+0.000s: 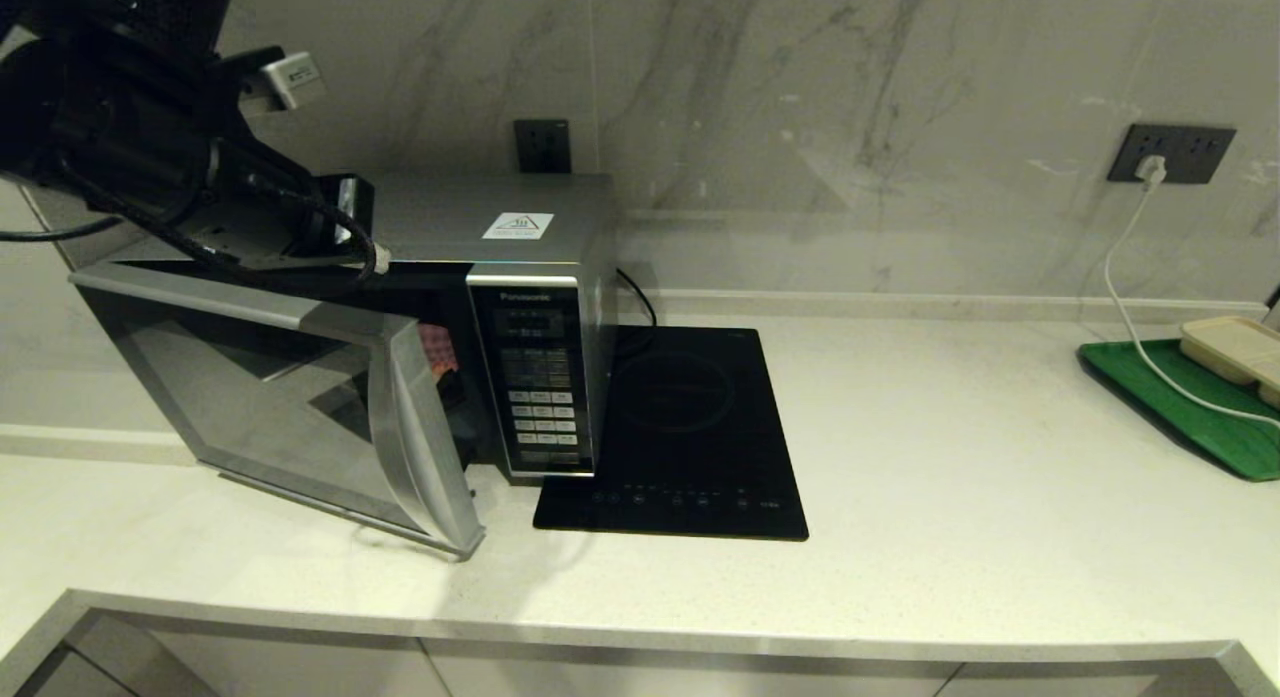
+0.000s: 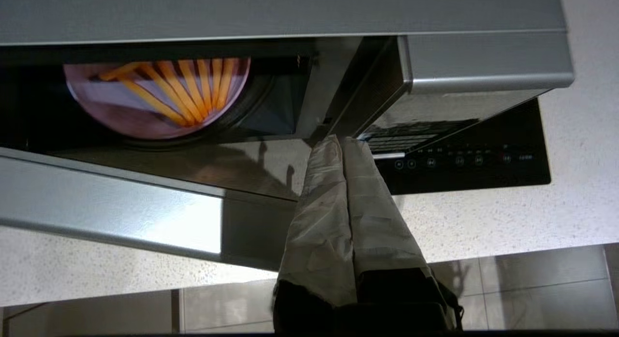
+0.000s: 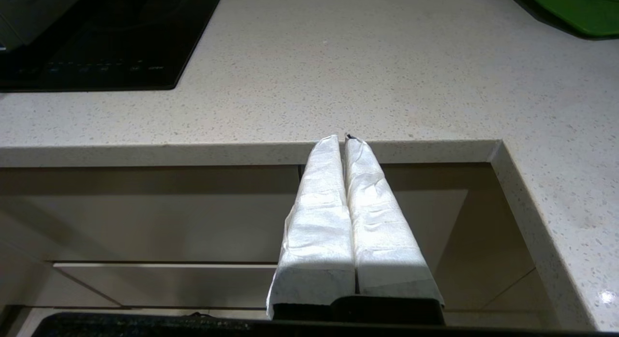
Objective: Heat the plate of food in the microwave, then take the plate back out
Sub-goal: Open the microwave oven
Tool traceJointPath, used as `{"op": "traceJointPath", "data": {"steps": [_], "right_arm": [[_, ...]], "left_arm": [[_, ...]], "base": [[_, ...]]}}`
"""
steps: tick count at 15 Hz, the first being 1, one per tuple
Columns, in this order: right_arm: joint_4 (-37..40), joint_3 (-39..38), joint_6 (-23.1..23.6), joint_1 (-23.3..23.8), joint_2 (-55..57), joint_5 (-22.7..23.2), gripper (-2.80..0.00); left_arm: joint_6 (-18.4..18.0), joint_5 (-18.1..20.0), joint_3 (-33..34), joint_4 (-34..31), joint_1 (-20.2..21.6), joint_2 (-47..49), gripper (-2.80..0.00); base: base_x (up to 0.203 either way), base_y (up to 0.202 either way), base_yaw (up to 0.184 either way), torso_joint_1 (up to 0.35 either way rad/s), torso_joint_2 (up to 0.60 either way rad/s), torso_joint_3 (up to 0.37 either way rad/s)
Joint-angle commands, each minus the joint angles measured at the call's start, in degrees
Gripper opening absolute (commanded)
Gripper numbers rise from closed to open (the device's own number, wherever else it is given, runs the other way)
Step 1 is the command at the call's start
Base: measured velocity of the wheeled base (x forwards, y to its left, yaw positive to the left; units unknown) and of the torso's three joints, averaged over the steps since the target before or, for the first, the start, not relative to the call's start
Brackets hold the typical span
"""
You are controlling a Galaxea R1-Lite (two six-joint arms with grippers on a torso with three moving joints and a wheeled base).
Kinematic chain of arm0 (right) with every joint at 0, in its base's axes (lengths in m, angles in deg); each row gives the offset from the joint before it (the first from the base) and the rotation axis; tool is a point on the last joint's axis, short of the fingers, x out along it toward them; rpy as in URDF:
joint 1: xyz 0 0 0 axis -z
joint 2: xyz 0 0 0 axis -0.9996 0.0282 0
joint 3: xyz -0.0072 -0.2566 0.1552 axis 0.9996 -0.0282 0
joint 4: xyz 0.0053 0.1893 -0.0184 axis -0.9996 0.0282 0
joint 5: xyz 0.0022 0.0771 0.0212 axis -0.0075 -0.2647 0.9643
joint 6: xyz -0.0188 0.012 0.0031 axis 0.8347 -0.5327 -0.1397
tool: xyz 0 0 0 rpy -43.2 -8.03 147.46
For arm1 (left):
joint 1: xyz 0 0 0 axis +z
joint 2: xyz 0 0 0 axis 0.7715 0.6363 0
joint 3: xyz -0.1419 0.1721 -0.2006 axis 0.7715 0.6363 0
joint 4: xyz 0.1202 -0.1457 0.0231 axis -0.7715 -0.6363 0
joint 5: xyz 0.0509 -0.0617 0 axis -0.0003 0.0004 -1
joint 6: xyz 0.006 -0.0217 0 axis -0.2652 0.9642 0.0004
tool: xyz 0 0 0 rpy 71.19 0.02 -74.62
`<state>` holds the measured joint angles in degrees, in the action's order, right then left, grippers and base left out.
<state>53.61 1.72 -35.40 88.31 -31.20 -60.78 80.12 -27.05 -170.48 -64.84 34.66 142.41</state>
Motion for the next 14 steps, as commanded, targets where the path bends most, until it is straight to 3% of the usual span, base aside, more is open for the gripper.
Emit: {"op": "traceJointPath", "data": {"steps": [1, 5, 8, 14], "right_arm": [[0.1, 0.0, 0.0, 0.0, 0.0, 0.0, -2.80], [0.1, 0.0, 0.0, 0.0, 0.0, 0.0, -2.80], [0.1, 0.0, 0.0, 0.0, 0.0, 0.0, -2.80], [0.1, 0.0, 0.0, 0.0, 0.0, 0.0, -2.80]], "left_arm": [[0.1, -0.9, 0.4, -0.1, -0.3, 2.1, -2.80], [0.4, -3.7, 0.8, -1.9, -0.7, 2.3, -2.80], [0.0, -14.6, 0.9, -9.0, -0.3, -1.5, -2.80], [1.9, -17.1, 2.8, -17.5, 2.6, -10.4, -2.80]], "base": [[0.000, 0.000, 0.000, 0.000, 0.00, 0.000], [0.000, 0.000, 0.000, 0.000, 0.00, 0.000], [0.000, 0.000, 0.000, 0.000, 0.00, 0.000], [0.000, 0.000, 0.000, 0.000, 0.00, 0.000]]}}
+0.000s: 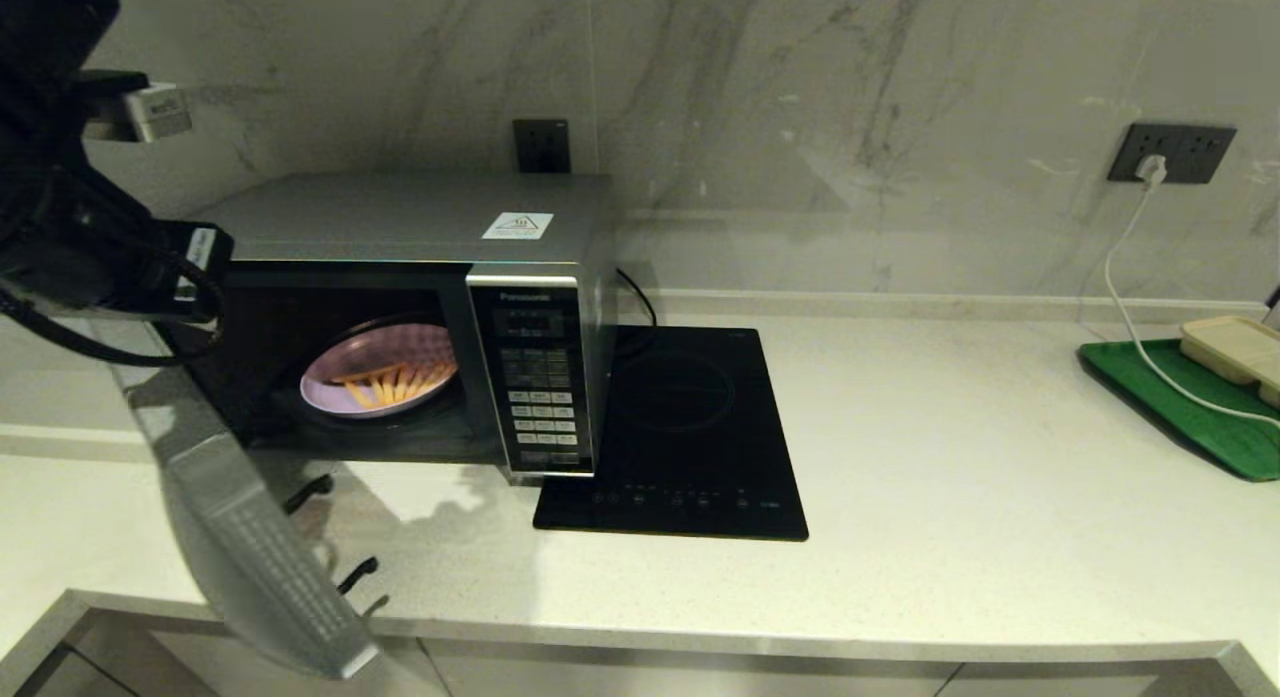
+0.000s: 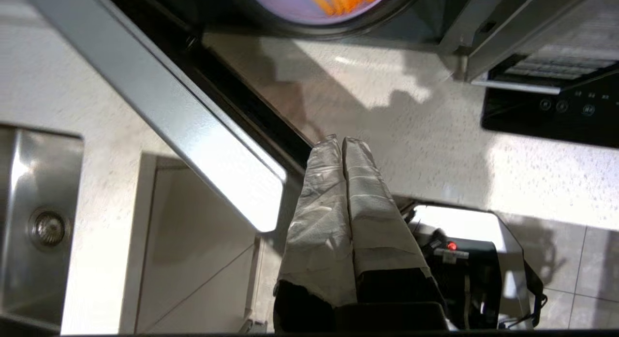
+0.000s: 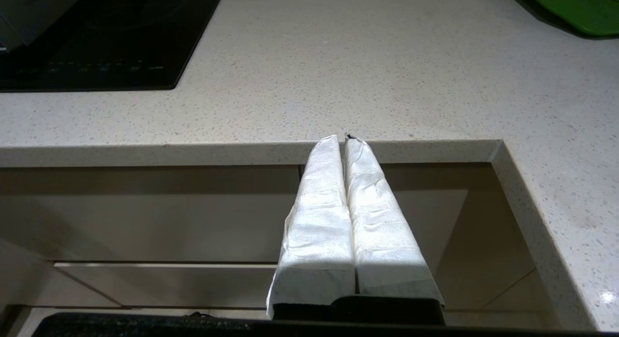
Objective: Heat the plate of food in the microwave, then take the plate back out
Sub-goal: Open the microwave oven
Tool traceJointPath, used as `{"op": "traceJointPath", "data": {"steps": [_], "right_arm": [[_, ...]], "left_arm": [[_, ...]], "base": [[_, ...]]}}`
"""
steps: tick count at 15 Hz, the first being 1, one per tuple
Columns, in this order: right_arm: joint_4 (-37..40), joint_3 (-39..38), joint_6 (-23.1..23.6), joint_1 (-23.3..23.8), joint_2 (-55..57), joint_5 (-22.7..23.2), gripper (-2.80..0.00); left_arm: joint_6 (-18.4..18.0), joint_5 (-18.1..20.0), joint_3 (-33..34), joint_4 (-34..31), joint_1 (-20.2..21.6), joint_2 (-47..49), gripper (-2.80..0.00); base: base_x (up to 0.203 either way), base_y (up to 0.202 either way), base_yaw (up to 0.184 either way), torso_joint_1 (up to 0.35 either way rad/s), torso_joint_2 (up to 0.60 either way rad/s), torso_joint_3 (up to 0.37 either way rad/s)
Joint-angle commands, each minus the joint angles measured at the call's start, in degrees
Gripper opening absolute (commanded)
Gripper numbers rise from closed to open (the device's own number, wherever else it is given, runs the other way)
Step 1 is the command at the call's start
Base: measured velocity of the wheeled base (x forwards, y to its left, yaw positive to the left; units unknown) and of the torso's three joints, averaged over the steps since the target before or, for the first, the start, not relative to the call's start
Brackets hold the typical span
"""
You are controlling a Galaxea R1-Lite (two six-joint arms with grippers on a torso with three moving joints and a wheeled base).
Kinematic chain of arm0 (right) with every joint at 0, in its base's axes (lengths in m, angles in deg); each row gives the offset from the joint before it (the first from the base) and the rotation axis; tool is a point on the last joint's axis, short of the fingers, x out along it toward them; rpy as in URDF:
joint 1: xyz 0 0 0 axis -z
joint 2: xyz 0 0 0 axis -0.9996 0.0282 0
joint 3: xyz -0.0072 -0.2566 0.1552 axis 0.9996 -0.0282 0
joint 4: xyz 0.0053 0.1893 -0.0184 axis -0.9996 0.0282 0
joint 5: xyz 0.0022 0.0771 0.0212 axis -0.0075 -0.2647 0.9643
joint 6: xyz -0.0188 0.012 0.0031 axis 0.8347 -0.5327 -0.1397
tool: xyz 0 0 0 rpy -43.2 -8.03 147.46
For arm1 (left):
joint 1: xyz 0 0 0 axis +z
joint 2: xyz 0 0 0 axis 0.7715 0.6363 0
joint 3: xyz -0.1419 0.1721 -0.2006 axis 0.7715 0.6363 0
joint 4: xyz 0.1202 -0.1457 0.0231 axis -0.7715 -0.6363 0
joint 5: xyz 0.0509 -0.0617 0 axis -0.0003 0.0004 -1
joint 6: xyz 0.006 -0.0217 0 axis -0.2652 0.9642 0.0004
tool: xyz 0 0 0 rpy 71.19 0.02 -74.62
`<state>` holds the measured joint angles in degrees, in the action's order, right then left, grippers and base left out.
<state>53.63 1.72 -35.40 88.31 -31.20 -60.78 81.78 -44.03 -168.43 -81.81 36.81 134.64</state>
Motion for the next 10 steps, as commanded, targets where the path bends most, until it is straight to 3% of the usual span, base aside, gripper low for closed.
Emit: {"op": "traceJointPath", "data": {"steps": [1, 5, 7, 10], "right_arm": [[0.0, 0.0, 0.0, 0.0, 0.0, 0.0, -2.80], [0.0, 0.0, 0.0, 0.0, 0.0, 0.0, -2.80], [0.0, 0.0, 0.0, 0.0, 0.0, 0.0, -2.80], [0.0, 0.0, 0.0, 0.0, 0.0, 0.0, -2.80]], "left_arm": [[0.8, -0.1, 1.1, -0.5, -0.5, -2.8, -2.80], [6.9, 0.3, 1.2, -0.3, -8.2, -1.8, -2.80], [10.3, 5.1, 1.9, -0.4, -10.9, -0.2, -2.80], [11.0, 13.8, 6.7, 1.8, -12.5, 0.6, -2.80]], "base": [[0.000, 0.000, 0.000, 0.000, 0.00, 0.000], [0.000, 0.000, 0.000, 0.000, 0.00, 0.000], [0.000, 0.000, 0.000, 0.000, 0.00, 0.000], [0.000, 0.000, 0.000, 0.000, 0.00, 0.000]]}}
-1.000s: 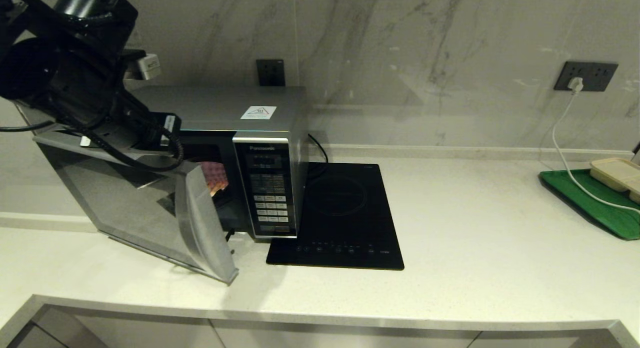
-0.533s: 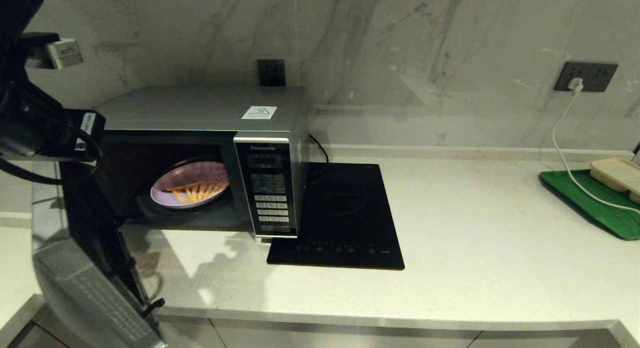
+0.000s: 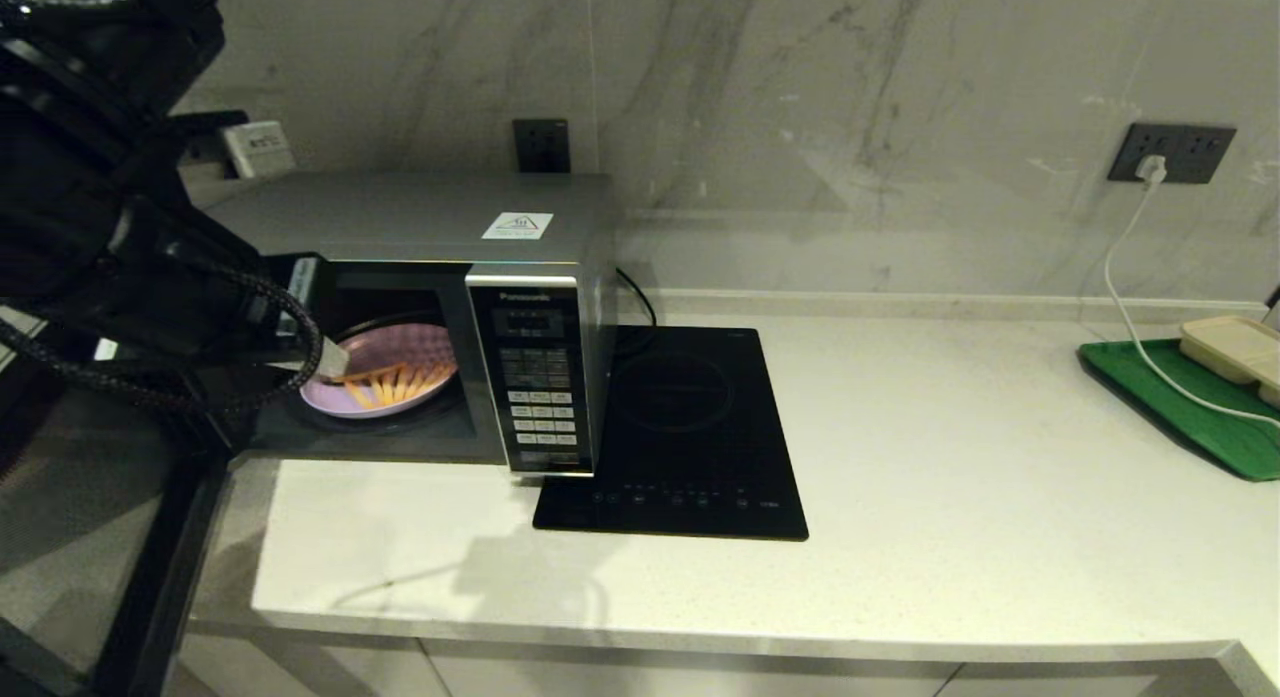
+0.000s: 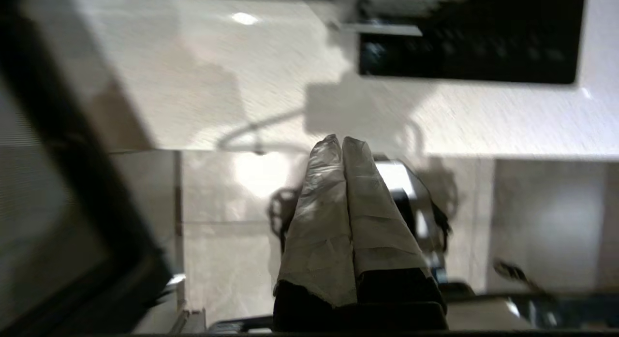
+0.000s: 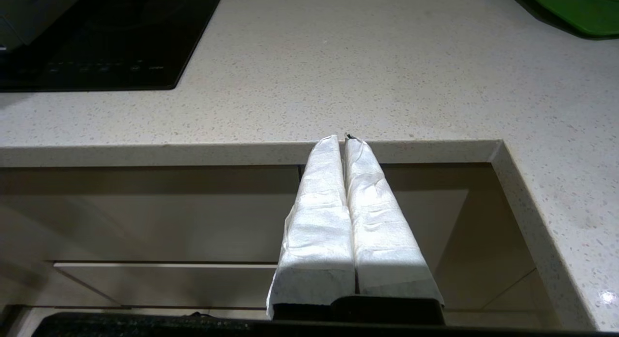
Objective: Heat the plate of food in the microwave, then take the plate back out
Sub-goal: Open the microwave oven
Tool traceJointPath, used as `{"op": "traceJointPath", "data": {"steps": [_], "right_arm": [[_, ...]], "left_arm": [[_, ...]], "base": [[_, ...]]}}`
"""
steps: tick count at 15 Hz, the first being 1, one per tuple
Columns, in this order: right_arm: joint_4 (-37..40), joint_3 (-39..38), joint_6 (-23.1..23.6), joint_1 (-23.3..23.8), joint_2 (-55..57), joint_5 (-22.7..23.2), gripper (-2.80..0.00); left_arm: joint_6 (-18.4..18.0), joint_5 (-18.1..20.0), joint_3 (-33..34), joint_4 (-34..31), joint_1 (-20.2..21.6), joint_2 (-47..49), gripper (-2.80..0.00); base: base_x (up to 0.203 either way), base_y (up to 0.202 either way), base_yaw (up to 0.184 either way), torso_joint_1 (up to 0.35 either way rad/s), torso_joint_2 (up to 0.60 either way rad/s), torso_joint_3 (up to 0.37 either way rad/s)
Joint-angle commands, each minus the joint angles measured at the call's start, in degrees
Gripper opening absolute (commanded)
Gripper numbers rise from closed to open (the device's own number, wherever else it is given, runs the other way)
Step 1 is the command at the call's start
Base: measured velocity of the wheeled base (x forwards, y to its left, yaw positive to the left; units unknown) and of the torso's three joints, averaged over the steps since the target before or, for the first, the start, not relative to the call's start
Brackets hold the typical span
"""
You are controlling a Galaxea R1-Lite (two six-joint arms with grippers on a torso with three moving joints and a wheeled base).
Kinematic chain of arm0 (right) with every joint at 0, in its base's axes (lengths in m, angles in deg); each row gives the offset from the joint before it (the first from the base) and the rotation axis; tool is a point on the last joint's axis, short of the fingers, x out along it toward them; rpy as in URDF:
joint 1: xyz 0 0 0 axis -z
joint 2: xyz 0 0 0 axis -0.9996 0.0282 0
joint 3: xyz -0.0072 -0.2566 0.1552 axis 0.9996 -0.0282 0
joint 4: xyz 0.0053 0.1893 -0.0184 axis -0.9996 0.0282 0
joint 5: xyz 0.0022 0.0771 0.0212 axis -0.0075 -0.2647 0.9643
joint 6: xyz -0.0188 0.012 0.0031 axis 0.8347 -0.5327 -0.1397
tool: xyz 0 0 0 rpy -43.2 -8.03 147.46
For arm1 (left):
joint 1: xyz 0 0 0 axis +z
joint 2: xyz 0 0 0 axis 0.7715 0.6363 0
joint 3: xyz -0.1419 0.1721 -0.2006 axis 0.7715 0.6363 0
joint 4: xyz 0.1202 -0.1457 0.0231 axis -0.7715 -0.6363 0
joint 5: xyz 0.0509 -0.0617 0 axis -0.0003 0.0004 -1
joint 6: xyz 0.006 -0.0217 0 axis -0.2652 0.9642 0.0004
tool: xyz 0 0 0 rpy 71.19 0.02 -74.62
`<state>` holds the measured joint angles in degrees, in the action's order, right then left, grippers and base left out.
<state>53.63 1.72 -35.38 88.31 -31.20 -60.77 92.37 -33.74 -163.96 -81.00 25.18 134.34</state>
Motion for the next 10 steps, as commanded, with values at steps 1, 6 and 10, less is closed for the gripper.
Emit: {"op": "traceJointPath", "data": {"steps": [1, 6, 10], "right_arm": [[0.0, 0.0, 0.0, 0.0, 0.0, 0.0, -2.80], [0.0, 0.0, 0.0, 0.0, 0.0, 0.0, -2.80], [0.0, 0.0, 0.0, 0.0, 0.0, 0.0, -2.80]], "left_arm": [[1.1, 5.9, 4.7, 3.1, -1.2, 1.0, -2.80], [0.0, 1.9, 16.4, 13.6, 4.2, 3.2, -2.80], [-23.5, -1.7, 30.1, 28.7, 13.1, -0.2, -2.80]], "base": [[0.000, 0.000, 0.000, 0.000, 0.00, 0.000], [0.000, 0.000, 0.000, 0.000, 0.00, 0.000], [0.000, 0.000, 0.000, 0.000, 0.00, 0.000]]}}
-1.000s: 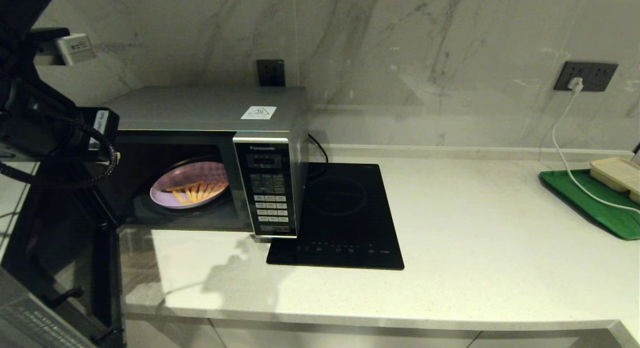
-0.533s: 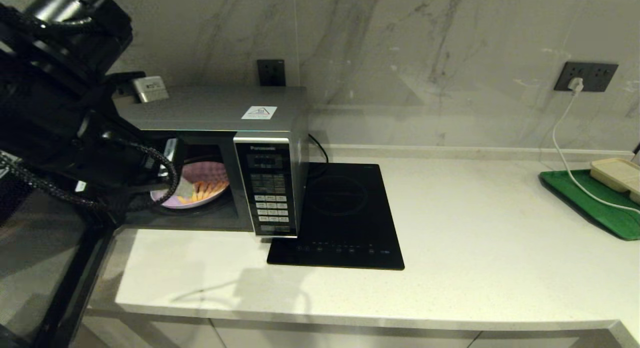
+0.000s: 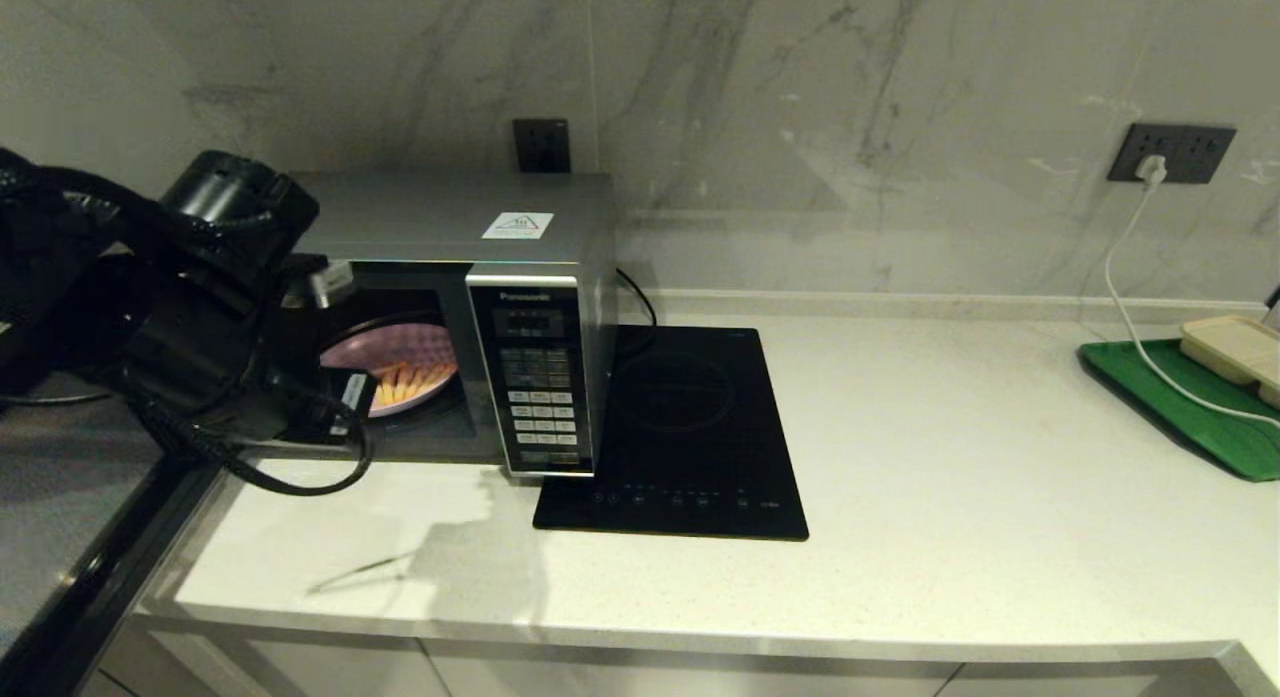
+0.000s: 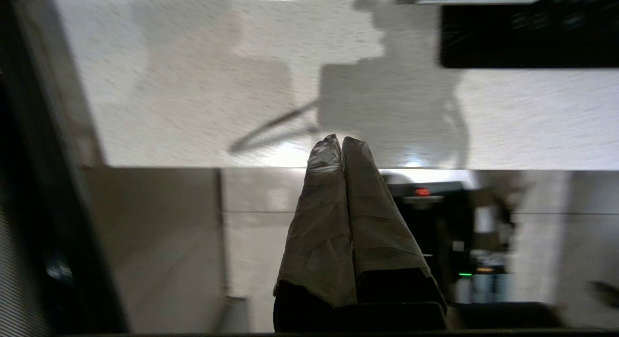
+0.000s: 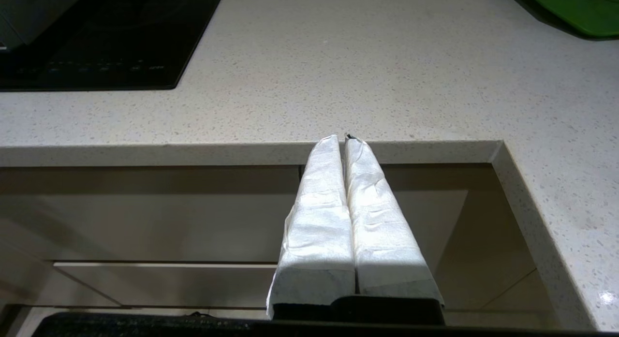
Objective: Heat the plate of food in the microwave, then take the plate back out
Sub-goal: Open the microwave oven, then take the plate out of the microwave
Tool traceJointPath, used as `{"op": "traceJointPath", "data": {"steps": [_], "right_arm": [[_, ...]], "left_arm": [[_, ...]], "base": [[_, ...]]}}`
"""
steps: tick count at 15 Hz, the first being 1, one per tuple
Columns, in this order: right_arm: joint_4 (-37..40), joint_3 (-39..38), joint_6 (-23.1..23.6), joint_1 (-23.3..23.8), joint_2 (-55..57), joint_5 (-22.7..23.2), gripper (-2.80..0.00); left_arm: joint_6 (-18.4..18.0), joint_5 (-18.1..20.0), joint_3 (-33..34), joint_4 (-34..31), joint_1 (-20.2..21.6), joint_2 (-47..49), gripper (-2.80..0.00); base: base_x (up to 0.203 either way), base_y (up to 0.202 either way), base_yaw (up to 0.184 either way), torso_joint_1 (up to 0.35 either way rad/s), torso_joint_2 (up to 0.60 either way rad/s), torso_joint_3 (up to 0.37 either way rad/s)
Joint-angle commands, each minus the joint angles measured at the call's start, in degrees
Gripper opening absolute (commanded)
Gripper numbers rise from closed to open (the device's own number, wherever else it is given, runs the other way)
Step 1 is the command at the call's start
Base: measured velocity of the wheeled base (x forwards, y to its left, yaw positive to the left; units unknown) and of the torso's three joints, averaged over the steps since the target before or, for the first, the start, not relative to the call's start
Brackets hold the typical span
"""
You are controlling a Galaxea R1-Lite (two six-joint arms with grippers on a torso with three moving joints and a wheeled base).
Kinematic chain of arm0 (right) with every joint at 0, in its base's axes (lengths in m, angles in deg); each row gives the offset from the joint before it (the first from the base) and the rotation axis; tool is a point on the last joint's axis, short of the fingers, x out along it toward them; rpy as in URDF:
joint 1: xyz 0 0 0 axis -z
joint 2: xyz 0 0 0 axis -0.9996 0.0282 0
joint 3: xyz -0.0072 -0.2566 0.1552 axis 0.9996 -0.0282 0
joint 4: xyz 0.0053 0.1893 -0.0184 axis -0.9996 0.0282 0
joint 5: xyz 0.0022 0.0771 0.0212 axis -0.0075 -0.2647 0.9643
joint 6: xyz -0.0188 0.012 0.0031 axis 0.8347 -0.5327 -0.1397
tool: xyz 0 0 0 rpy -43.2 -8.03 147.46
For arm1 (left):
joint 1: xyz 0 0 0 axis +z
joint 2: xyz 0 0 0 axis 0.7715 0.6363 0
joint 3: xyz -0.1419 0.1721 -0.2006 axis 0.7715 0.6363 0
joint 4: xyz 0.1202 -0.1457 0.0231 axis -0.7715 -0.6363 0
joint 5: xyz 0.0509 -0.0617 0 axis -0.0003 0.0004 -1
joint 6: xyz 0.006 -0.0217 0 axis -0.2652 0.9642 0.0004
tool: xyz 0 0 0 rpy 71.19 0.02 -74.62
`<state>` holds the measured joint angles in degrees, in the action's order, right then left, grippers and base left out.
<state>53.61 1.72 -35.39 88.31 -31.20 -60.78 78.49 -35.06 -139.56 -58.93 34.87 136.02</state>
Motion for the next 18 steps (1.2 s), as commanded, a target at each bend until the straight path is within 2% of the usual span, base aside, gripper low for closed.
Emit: {"op": "traceJointPath", "data": {"steps": [1, 2, 3, 4, 5, 7, 10, 11, 12, 13, 15, 16, 18], "right_arm": [[0.1, 0.0, 0.0, 0.0, 0.0, 0.0, -2.80], [0.1, 0.0, 0.0, 0.0, 0.0, 0.0, -2.80], [0.1, 0.0, 0.0, 0.0, 0.0, 0.0, -2.80], [0.1, 0.0, 0.0, 0.0, 0.0, 0.0, -2.80], [0.1, 0.0, 0.0, 0.0, 0.0, 0.0, -2.80], [0.1, 0.0, 0.0, 0.0, 0.0, 0.0, -2.80], [0.1, 0.0, 0.0, 0.0, 0.0, 0.0, -2.80], [0.1, 0.0, 0.0, 0.0, 0.0, 0.0, -2.80], [0.1, 0.0, 0.0, 0.0, 0.0, 0.0, -2.80], [0.1, 0.0, 0.0, 0.0, 0.0, 0.0, -2.80], [0.1, 0.0, 0.0, 0.0, 0.0, 0.0, -2.80], [0.1, 0.0, 0.0, 0.0, 0.0, 0.0, -2.80], [0.1, 0.0, 0.0, 0.0, 0.0, 0.0, -2.80]], "left_arm": [[-14.3, -0.5, 9.0, 13.4, 5.2, -2.9, -2.80], [-19.5, -0.4, 10.7, 16.6, 7.2, -3.8, -2.80], [-20.2, 0.4, 10.8, 16.9, 7.7, -3.9, -2.80], [-16.4, 1.9, 10.8, 16.9, 8.0, -3.7, -2.80], [-8.2, 3.0, 10.8, 16.8, 8.1, -3.0, -2.80], [10.3, 4.5, 10.7, 16.6, 8.2, -1.7, -2.80], [41.8, 7.6, 10.2, 14.3, 9.6, 1.5, -2.80], [49.9, 8.3, 9.4, 12.7, 10.6, 3.0, -2.80], [55.3, 9.5, 7.9, 11.2, 12.2, 4.0, -2.80], [58.1, 11.0, 6.5, 10.7, 14.4, 4.4, 0.00], [66.3, 13.9, 5.0, 10.6, 16.6, 4.6, 0.00], [70.0, 14.2, 5.7, 10.7, 16.9, 4.6, 0.00], [71.7, 14.6, 6.6, 13.3, 17.6, 5.8, 0.00]], "base": [[0.000, 0.000, 0.000, 0.000, 0.00, 0.000], [0.000, 0.000, 0.000, 0.000, 0.00, 0.000], [0.000, 0.000, 0.000, 0.000, 0.00, 0.000], [0.000, 0.000, 0.000, 0.000, 0.00, 0.000], [0.000, 0.000, 0.000, 0.000, 0.00, 0.000], [0.000, 0.000, 0.000, 0.000, 0.00, 0.000], [0.000, 0.000, 0.000, 0.000, 0.00, 0.000], [0.000, 0.000, 0.000, 0.000, 0.00, 0.000], [0.000, 0.000, 0.000, 0.000, 0.00, 0.000], [0.000, 0.000, 0.000, 0.000, 0.00, 0.000], [0.000, 0.000, 0.000, 0.000, 0.00, 0.000], [0.000, 0.000, 0.000, 0.000, 0.00, 0.000], [0.000, 0.000, 0.000, 0.000, 0.00, 0.000]]}}
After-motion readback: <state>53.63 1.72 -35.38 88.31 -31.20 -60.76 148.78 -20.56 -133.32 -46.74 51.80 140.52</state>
